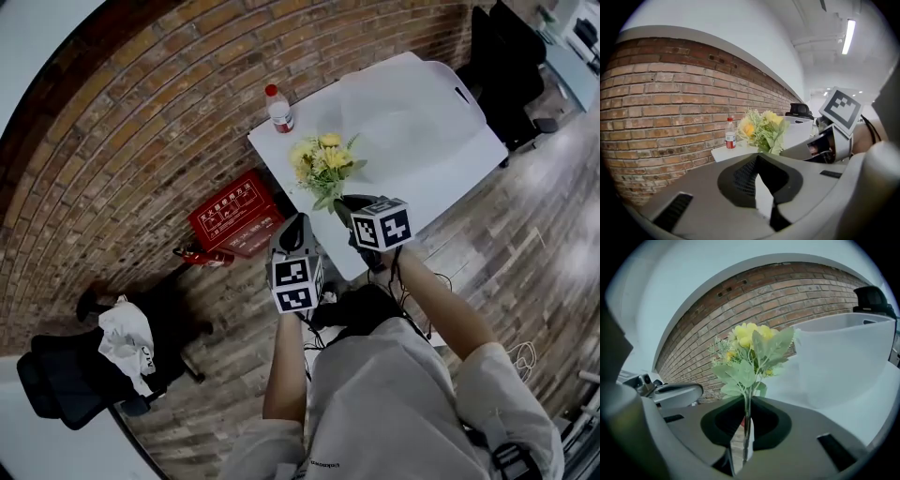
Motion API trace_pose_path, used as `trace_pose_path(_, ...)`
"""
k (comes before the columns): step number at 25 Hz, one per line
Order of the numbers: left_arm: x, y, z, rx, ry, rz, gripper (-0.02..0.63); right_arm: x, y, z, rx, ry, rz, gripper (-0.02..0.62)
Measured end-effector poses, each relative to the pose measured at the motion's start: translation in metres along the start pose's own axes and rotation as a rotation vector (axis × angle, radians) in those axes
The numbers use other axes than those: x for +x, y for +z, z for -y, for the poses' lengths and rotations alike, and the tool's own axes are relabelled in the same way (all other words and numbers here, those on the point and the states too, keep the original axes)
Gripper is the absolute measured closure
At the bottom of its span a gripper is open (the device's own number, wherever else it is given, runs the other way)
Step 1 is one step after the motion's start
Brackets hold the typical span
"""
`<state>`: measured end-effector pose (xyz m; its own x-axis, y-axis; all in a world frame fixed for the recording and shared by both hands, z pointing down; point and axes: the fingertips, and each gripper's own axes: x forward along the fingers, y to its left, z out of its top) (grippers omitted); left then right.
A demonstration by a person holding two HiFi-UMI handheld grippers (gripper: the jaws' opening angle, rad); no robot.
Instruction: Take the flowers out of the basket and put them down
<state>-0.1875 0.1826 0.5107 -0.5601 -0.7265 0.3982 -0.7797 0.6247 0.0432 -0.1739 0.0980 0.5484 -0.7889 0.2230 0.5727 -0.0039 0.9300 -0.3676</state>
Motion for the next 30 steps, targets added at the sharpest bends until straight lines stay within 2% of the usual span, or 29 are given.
trace_pose_path(5,0.019,-0.008,-0.018,0.035,-0.013,-0.03,0.58,0.028,-0.013,0.012,-0.045,-0.061,-0.016,0.531)
trace_pose_path(9,0.022,-0.018,-0.032,0.047,-0.03,-0.069,0.58,0.043,-0.03,0.014,0.031,-0.103,0.007,0.531)
trace_pose_path(13,0.029,-0.014,-0.046,0.055,-0.053,-0.08,0.58,0.067,-0.044,0.031,0.072,-0.177,-0.028,0.531)
trace_pose_path(17,0.033,-0.005,-0.061,0.005,-0.065,-0.068,0.58,0.085,-0.05,0.045,0.091,-0.219,-0.031,0.531)
trace_pose_path(21,0.035,-0.005,-0.068,0.075,-0.078,-0.071,0.58,0.098,-0.062,0.061,0.106,-0.268,-0.055,0.531)
trace_pose_path(30,0.039,-0.012,-0.082,0.108,-0.131,-0.077,0.58,0.115,-0.08,0.079,0.08,-0.371,-0.079,0.528)
